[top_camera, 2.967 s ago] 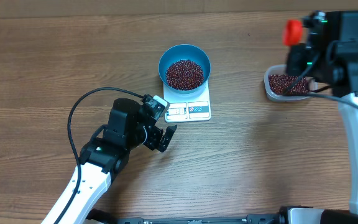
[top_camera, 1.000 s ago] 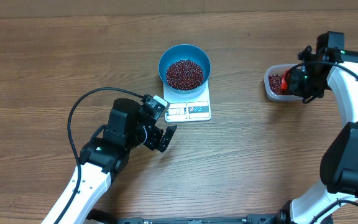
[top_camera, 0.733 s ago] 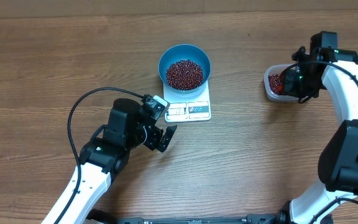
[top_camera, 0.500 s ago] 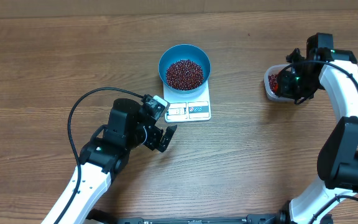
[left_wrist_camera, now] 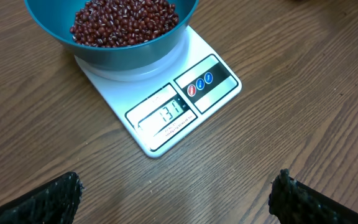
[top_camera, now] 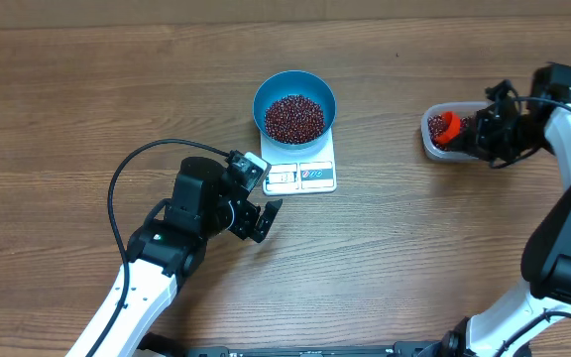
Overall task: Scoop item into bowl and weigh 150g on scale
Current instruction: 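Dip the scoop into the tub and fill it with beans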
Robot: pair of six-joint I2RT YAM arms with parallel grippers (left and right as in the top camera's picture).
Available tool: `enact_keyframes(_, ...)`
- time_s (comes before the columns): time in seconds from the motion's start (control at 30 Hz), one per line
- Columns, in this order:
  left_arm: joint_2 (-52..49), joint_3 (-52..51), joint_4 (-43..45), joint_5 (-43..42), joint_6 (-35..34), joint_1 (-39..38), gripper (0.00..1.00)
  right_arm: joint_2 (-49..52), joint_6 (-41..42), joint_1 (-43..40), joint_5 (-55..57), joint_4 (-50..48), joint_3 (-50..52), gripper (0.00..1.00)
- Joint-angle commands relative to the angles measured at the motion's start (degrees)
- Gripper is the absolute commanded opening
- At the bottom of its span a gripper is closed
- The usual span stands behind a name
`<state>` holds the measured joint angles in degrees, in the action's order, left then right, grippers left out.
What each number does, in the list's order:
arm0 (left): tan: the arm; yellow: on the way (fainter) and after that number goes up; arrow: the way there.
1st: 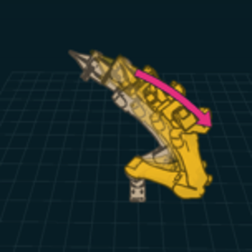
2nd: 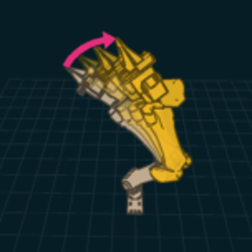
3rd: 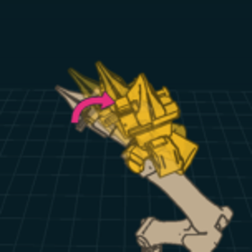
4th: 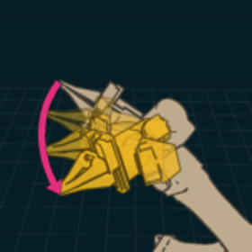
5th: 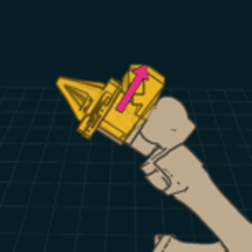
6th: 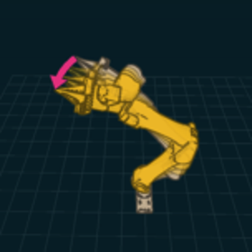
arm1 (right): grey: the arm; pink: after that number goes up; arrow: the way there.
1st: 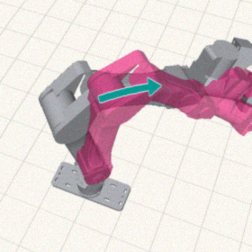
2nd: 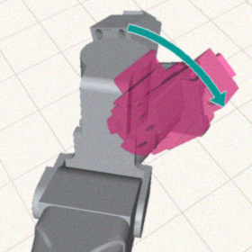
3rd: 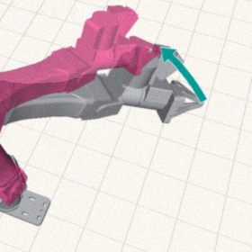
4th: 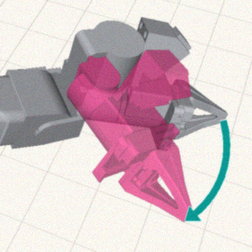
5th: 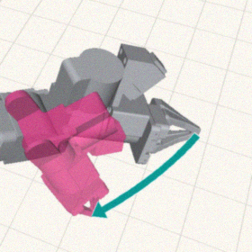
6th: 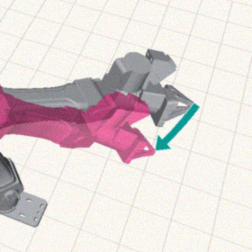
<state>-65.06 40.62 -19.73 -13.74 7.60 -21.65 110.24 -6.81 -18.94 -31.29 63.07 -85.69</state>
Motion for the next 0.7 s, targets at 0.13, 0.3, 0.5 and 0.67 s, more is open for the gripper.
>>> enact_keyframes(0.13, -0.20, 1.20, 0.04, -0.70, -0.55, 0.26, 0.99, 0.26, -3.48, -5.18, -10.51, 0.87, 0.13, 0.04)
enact_keyframes(0.3, -0.20, 1.20, 0.04, -0.68, -0.55, 0.26, 1.00, 0.26, -5.81, -8.26, -13.86, 3.02, 0.13, 0.04)
enact_keyframes(0.5, -0.20, 1.20, 0.04, -0.70, -0.55, 0.26, 1.00, 0.26, -10.69, -12.31, -18.23, 6.58, 0.13, 0.04)
enact_keyframes(0.67, -0.20, 1.20, 0.04, -0.68, -0.55, 0.26, 1.00, 0.26, -15.89, -14.56, -25.09, 9.97, 0.13, 0.04)
